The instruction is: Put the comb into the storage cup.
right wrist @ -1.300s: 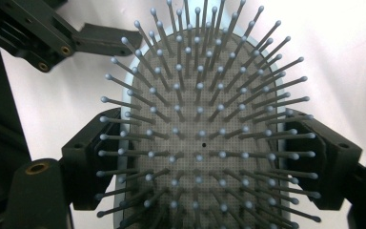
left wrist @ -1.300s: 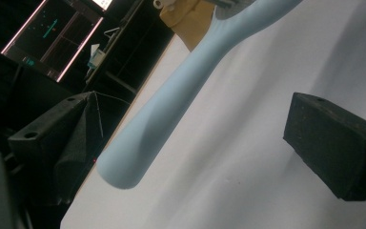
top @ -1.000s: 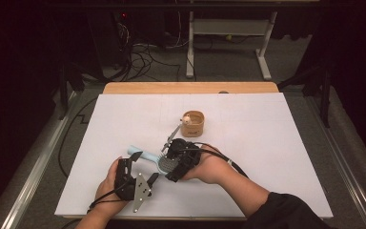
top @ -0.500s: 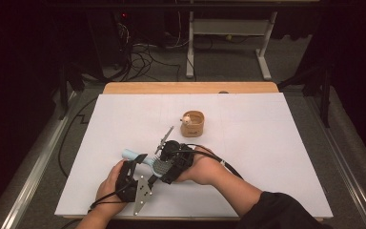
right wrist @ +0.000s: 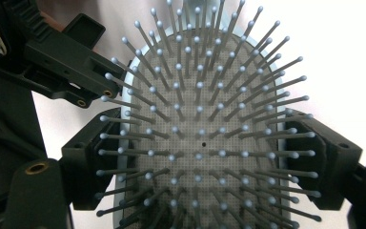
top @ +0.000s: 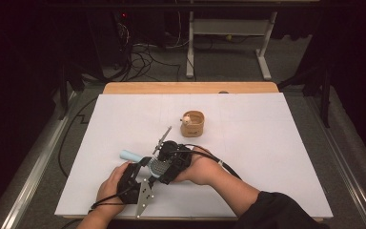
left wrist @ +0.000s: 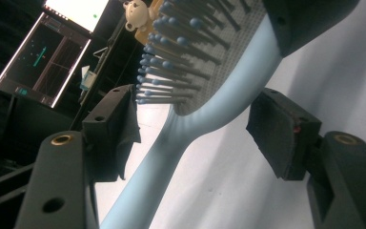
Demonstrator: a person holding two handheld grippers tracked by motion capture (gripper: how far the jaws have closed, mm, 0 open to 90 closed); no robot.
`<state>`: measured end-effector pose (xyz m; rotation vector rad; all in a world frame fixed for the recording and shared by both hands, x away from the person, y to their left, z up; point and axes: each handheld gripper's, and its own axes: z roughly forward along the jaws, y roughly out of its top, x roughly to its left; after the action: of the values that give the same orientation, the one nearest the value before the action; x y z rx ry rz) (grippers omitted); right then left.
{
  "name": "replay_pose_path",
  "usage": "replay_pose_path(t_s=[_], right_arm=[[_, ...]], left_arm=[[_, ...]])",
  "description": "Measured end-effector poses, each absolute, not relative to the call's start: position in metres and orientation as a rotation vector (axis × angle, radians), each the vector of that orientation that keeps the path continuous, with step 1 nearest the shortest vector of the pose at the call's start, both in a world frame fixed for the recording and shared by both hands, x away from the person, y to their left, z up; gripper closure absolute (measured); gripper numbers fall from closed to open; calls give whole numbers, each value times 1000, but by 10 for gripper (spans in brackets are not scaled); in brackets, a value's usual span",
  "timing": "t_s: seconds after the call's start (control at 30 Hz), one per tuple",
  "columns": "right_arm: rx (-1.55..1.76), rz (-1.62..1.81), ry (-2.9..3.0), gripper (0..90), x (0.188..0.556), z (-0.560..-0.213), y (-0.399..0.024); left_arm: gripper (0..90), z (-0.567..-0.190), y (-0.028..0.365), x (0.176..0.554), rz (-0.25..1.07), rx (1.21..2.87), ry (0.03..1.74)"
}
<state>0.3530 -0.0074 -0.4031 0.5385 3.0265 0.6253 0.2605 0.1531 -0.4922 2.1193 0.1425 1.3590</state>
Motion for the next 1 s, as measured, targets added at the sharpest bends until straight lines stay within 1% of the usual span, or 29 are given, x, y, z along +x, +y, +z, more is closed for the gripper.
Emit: replay_pose_path(t_s=[0.1,0.37,0.5,0.57,0.83,1.0], right_arm=[[533,617,3028,206,353,-403,-7],[533,626,3032,206,352,-405,-6],[536,619,3033,206,352,-405,-5],[534,617,3033,206,352,-405,-6],[538,615,3026,206,352,-404,-6],[537,620,3026,206,352,-404,-6]], left_arm=[[364,-492,153,260,1364,2122,138],[454,-492,153,259,1387,2109,127],[459,-492,154,259,1385,2109,126],[446,-492,154,259,1378,2115,138],[309,-489,152,261,1355,2120,190],[292,-489,153,262,1351,2128,202]])
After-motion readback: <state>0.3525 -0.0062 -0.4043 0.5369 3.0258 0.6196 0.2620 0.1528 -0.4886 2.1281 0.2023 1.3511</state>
